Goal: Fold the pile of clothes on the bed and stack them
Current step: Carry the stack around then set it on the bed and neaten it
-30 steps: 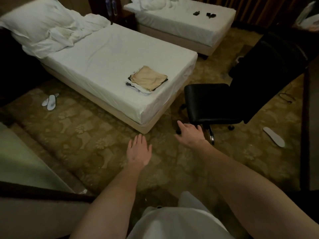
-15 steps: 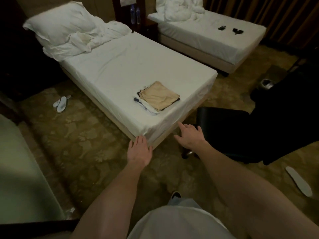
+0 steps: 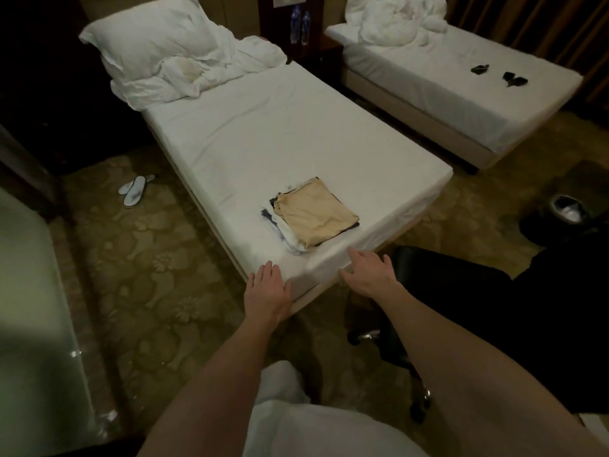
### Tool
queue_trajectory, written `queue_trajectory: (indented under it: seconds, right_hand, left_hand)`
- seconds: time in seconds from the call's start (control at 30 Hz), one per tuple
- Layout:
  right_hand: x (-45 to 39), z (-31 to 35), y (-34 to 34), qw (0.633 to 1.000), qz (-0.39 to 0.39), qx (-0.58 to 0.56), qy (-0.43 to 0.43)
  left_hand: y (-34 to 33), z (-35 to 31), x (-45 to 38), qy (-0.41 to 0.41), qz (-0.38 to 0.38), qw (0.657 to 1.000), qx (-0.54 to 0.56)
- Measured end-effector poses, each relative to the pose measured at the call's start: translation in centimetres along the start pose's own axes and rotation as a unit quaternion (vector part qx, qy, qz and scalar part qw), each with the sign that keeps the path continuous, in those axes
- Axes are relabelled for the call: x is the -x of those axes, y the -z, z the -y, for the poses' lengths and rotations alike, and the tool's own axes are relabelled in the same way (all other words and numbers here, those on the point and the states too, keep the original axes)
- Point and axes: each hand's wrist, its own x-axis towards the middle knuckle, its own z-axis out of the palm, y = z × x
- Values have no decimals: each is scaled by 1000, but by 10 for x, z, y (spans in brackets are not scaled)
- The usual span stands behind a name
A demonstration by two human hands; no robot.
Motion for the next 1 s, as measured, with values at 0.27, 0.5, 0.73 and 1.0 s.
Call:
queue_trajectory:
  seconds: [0.27,0.5,0.73,1.0]
  right_hand:
    - [-124,-1,36,999,12,48,23]
    - [-216,4,83,998,1,49,38]
    - [-292,2,98,998,33,32,46]
    - [-399,-19,103,991,108,-19,79]
  left_hand:
    - [11,-2,-113,16,-5,1000,-1]
    - [37,-11,-213,21,-14,1000,10]
    - [38,-16,-270,54,-4,998,22]
    - [14,-41,-331,165,6,984,63]
